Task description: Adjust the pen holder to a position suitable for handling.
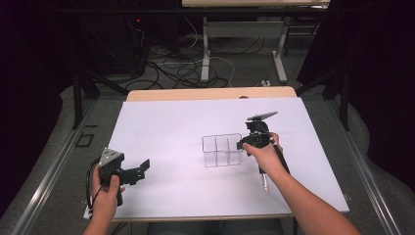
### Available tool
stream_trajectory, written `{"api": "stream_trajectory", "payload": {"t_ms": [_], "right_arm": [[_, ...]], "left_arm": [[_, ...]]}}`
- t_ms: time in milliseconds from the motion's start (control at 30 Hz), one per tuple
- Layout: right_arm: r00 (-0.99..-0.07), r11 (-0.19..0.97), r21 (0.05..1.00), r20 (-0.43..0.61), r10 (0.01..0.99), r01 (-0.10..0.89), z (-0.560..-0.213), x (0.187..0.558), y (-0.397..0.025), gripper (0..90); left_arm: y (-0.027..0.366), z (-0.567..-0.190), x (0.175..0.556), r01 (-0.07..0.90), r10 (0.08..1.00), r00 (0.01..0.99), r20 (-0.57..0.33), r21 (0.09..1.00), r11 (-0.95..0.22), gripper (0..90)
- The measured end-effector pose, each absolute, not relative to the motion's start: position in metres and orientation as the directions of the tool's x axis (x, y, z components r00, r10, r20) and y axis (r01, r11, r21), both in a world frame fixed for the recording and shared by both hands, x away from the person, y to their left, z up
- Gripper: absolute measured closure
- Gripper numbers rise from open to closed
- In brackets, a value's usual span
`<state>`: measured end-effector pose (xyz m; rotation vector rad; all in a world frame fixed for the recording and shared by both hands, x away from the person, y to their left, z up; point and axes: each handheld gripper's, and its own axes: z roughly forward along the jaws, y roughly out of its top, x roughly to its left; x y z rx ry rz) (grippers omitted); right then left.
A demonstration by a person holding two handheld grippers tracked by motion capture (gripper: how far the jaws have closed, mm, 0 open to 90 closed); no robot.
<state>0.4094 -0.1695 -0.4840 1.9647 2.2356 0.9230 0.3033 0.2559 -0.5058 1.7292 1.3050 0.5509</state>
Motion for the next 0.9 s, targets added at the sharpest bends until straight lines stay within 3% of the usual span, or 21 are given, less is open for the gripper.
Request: {"api": "stream_trajectory", "payload": {"t_ms": [900], "right_arm": [[-0.229,0.009,0.447,0.44,0.868,0.894,-0.485,0.392,-0.159,66.8]], "left_arm": [[0.254,-0.506,0.304,0.539,0.923,0.354,-0.152,0.839,-0.069,0.2]]}}
